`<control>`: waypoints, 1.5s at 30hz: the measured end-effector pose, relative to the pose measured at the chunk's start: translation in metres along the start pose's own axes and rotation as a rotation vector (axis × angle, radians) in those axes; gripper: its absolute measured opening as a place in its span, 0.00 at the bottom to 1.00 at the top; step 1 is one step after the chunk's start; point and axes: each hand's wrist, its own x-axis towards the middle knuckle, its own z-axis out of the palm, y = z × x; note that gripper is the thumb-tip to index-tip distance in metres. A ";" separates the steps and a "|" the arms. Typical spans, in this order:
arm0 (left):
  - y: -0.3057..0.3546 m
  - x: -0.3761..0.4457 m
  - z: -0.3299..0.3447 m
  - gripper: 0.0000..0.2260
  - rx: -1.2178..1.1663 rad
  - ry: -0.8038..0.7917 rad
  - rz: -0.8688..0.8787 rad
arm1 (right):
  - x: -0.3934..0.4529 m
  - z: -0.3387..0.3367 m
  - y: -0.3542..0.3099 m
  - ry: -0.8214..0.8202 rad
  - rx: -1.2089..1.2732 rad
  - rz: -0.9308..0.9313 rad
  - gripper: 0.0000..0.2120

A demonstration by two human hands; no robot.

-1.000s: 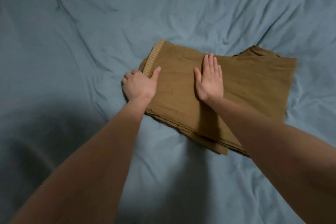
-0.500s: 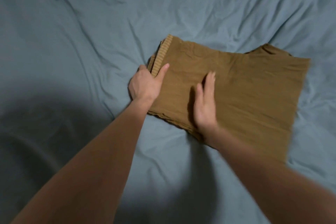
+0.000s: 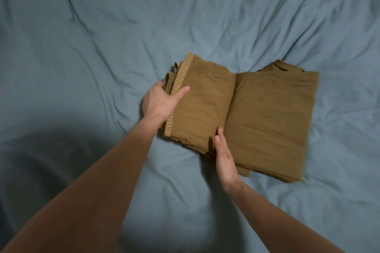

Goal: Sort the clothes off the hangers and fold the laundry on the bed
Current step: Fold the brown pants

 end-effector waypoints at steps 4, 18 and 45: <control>0.021 -0.017 -0.010 0.27 -0.103 -0.134 0.001 | 0.007 -0.044 -0.057 -0.050 0.340 0.149 0.24; 0.131 -0.140 0.134 0.20 0.098 -0.443 0.453 | 0.016 -0.220 -0.152 0.034 -0.082 0.124 0.19; 0.081 -0.112 0.190 0.38 0.527 -0.158 0.454 | 0.088 -0.207 -0.093 0.516 -1.042 -0.605 0.24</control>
